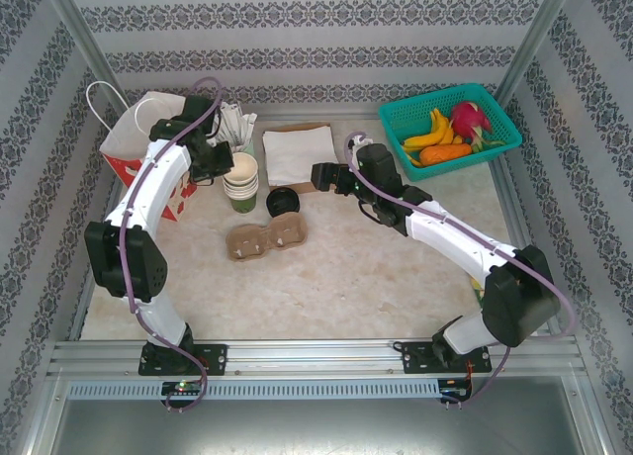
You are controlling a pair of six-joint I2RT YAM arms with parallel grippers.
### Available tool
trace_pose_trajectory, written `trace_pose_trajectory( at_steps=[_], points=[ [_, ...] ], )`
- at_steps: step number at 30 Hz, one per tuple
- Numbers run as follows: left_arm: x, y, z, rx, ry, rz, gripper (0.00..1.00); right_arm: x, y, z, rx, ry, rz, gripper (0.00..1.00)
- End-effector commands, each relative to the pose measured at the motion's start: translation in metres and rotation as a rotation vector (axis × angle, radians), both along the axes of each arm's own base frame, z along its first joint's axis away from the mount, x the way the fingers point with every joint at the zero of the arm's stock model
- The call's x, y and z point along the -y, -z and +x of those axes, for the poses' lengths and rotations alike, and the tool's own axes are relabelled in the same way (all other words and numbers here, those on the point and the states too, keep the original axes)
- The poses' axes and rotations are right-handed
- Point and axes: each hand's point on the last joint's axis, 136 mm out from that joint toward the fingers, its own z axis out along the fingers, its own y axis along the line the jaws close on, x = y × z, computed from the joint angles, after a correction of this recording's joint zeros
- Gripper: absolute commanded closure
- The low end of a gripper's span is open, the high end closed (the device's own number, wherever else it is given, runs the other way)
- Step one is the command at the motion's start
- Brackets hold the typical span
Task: Pack the takeout coffee
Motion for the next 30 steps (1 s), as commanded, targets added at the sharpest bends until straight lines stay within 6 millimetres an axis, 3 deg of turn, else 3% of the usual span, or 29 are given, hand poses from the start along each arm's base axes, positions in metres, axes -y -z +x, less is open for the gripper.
trace_pose_trajectory(
  at_steps=[1, 14, 30],
  points=[
    [-0.001, -0.028, 0.005, 0.088, -0.030, -0.071, 1.00, -0.004, -0.021, -0.002, 0.067, -0.028, 0.000, 0.02],
    [-0.005, -0.060, 0.006, 0.181, -0.047, -0.123, 1.00, -0.037, -0.048, -0.027, 0.171, -0.282, 0.000, 0.02],
    [-0.015, -0.119, -0.014, 0.315, -0.048, -0.074, 1.00, -0.025, -0.073, -0.023, 0.191, -0.141, 0.131, 0.02]
  ],
)
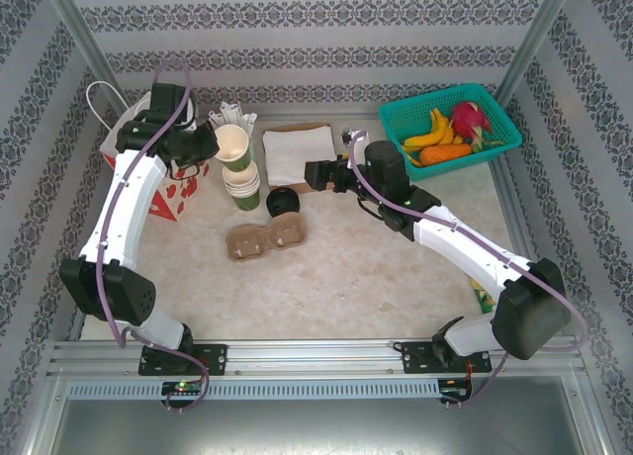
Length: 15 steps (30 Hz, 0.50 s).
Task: Pack the takeout coffee
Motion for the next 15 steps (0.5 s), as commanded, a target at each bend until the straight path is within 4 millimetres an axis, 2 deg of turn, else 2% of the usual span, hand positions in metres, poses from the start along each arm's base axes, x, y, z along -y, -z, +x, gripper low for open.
trace_pose_trajectory(
  at_steps=[1, 4, 7, 12, 15],
  points=[
    [-0.008, -0.031, -0.008, 0.070, -0.011, 0.018, 1.00, 0.000, -0.015, -0.003, 0.013, 0.021, 0.061, 0.02],
    [-0.011, -0.045, -0.015, 0.107, -0.023, 0.022, 1.00, -0.001, -0.017, -0.007, -0.002, 0.007, 0.076, 0.02],
    [-0.003, -0.060, -0.024, 0.146, 0.006, -0.021, 1.00, 0.001, -0.018, -0.012, -0.019, 0.010, 0.089, 0.02],
    [0.022, -0.060, -0.044, 0.125, 0.077, -0.101, 1.00, 0.020, -0.016, -0.021, -0.066, 0.075, 0.105, 0.02],
    [0.041, -0.059, -0.056, 0.131, 0.152, -0.110, 1.00, 0.028, -0.010, -0.031, -0.117, 0.058, 0.132, 0.02]
  ],
)
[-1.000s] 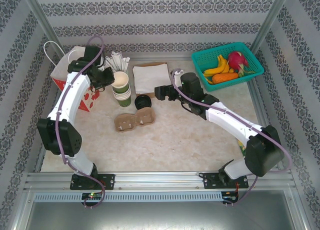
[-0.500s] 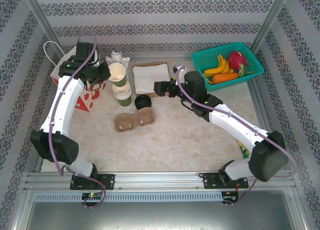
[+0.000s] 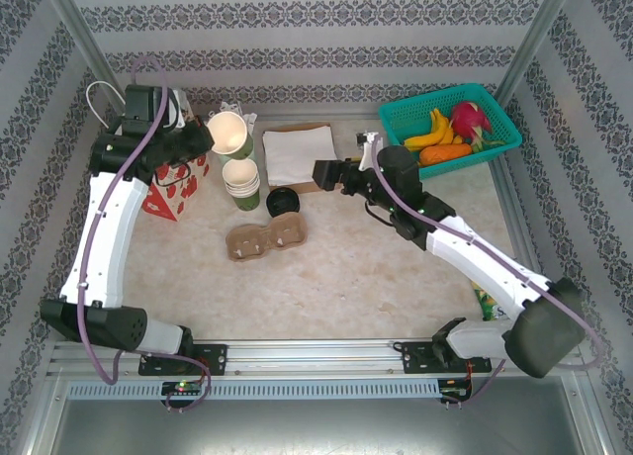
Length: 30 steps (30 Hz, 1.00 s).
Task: Pack the takeout coffee
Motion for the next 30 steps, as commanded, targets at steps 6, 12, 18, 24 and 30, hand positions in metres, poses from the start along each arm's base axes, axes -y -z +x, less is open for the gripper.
trace_pose_trajectory(
  at_steps=[6, 12, 18, 24, 30],
  points=[
    [0.081, 0.023, -0.029, -0.042, 0.299, -0.037, 1.00, 0.022, 0.017, -0.029, -0.185, -0.069, 0.132, 0.02],
    [0.135, 0.076, -0.025, -0.117, 0.418, 0.087, 1.00, 0.045, 0.040, -0.042, -0.302, -0.012, 0.127, 0.02],
    [0.186, 0.130, -0.021, -0.180, 0.515, 0.105, 1.00, 0.072, 0.066, -0.045, -0.355, 0.118, 0.097, 0.02],
    [0.204, 0.176, -0.016, -0.232, 0.541, 0.137, 1.00, 0.076, 0.087, -0.044, -0.402, 0.149, 0.086, 0.02],
    [0.196, 0.208, -0.018, -0.305, 0.532, 0.201, 1.00, 0.072, 0.098, -0.043, -0.423, 0.136, 0.067, 0.02]
  ],
)
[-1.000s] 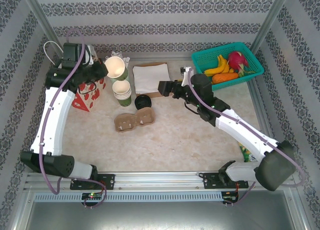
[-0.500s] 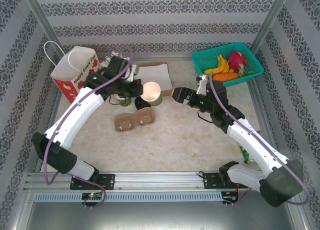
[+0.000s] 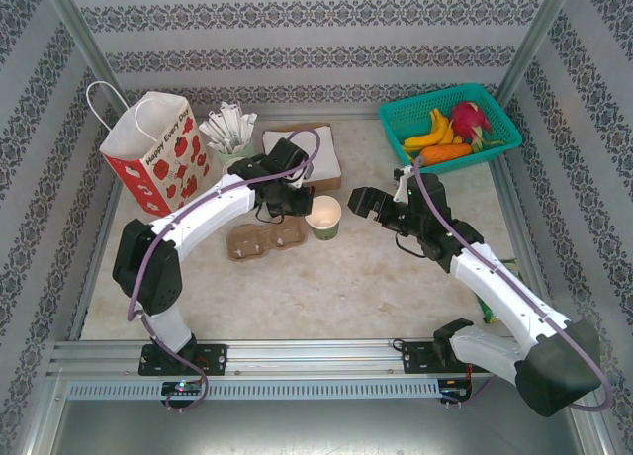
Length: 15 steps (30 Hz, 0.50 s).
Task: Pack the takeout coffee
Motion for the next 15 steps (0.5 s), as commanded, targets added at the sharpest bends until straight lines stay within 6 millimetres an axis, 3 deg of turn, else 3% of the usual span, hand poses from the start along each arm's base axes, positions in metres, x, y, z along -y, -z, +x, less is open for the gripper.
trace_pose_trajectory(
  at_steps=[1, 15],
  points=[
    [-0.001, 0.009, 0.005, 0.025, 0.015, 0.036, 1.00, 0.002, 0.007, 0.003, -0.017, 0.014, -0.009, 0.02],
    [-0.015, 0.028, -0.002, -0.023, -0.008, 0.111, 1.00, -0.011, 0.014, 0.010, -0.034, -0.027, -0.032, 0.02]
  ],
)
